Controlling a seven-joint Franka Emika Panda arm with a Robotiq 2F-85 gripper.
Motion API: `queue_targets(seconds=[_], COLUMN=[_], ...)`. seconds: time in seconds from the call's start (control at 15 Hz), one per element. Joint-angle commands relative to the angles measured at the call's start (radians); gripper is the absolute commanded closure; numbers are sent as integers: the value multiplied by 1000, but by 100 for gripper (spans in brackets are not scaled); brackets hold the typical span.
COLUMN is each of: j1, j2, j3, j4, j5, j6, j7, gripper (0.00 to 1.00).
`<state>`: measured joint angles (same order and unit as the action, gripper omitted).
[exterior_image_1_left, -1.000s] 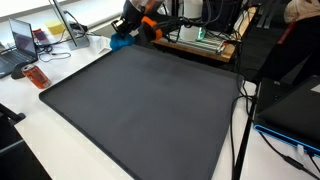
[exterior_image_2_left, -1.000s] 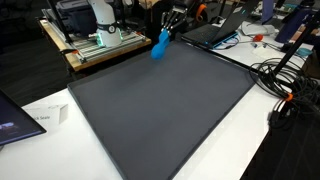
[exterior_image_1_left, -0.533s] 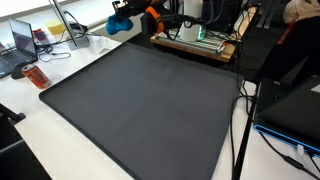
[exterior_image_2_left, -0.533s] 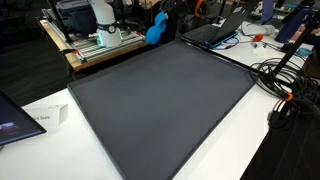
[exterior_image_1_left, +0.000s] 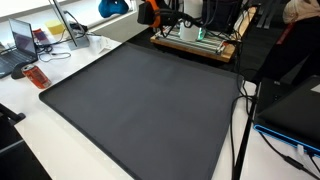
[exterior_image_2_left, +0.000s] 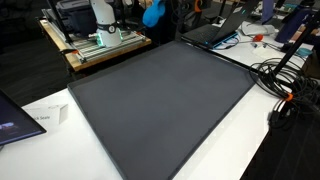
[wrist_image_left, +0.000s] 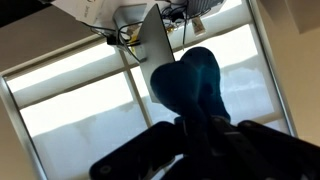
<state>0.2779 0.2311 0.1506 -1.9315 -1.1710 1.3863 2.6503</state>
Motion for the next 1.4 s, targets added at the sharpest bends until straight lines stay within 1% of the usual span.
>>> queue_targets(seconds=[0.0, 0.27, 0.33, 0.4, 0.53, 0.73, 0.87, 0.93, 1.07, 1.27, 1.33], j1=[7, 1, -1, -2, -4, -7, -7, -8, -10, -14, -19], j2=[17, 30, 34, 37, 43, 49, 51, 52, 54, 51, 43], j3=[17, 28, 29, 30, 30, 30, 30, 30, 30, 30, 33], j4=[16, 21, 25, 27, 30, 35, 39, 42, 47, 46, 40], j5=[-83, -115, -111, -109, -105, -102, -101, -97, -92, -86, -81], j6=[-85, -131, -134, -138, -139, -132, -129, -127, -121, -113, -90], j7=[49, 61, 58, 56, 51, 46, 45, 43, 38, 33, 21], gripper=[99, 99, 70, 69, 56, 34, 22, 13, 0, 0, 0])
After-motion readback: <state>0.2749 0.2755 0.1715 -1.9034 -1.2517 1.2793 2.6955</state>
